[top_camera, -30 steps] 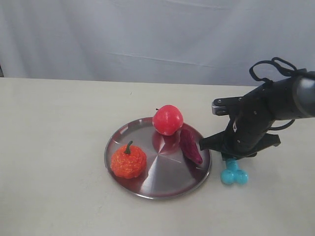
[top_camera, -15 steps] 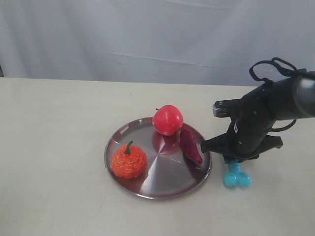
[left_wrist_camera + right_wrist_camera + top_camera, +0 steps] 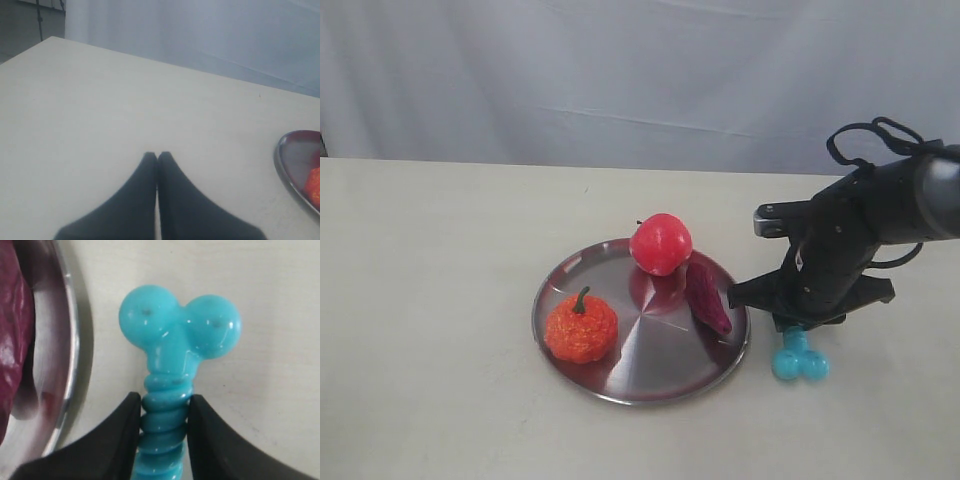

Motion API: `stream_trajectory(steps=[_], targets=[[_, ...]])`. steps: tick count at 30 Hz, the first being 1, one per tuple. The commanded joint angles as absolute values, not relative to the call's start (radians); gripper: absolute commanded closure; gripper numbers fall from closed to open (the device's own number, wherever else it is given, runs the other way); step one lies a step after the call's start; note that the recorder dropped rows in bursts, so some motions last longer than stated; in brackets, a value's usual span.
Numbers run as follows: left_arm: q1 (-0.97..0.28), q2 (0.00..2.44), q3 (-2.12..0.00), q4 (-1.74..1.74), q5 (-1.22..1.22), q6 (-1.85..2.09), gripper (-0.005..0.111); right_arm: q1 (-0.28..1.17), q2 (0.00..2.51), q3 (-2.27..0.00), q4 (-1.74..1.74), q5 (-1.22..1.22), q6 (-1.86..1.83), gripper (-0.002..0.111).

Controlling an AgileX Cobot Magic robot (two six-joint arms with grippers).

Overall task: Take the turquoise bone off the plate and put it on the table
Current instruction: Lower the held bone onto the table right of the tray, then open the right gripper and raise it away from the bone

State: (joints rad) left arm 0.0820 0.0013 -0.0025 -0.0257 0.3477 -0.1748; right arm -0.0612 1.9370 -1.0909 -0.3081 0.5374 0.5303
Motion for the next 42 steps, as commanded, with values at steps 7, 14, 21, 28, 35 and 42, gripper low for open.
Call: stream_trajectory(steps=[7, 14, 21, 28, 35, 42], targets=[[0.077, 0.0, 0.0, -0.025, 0.343, -0.177, 0.107, -0.067, 1.938, -1.09, -0.314, 0.527, 0.557, 0.055], [0.077, 0.0, 0.0, -0.025, 0.343, -0.177, 0.107, -0.067, 1.938, -1.09, -0.314, 0.535, 0.557, 0.049], [0.077, 0.0, 0.0, -0.025, 0.343, -0.177, 0.107, -0.067, 1.861, -1.092, -0.314, 0.595, 0.559, 0.049], [0.077, 0.0, 0.0, -0.025, 0.343, -0.177, 0.107, -0.067, 1.63, -1.092, -0.314, 0.742, 0.553, 0.049], [0.077, 0.0, 0.0, -0.025, 0.343, -0.177, 0.107, -0.065, 1.326, -1.092, -0.305, 1.07, 0.491, 0.05], [0.077, 0.0, 0.0, -0.025, 0.343, -0.177, 0.107, -0.065, 1.001, -1.062, -0.229, 1.221, 0.396, 0.067]])
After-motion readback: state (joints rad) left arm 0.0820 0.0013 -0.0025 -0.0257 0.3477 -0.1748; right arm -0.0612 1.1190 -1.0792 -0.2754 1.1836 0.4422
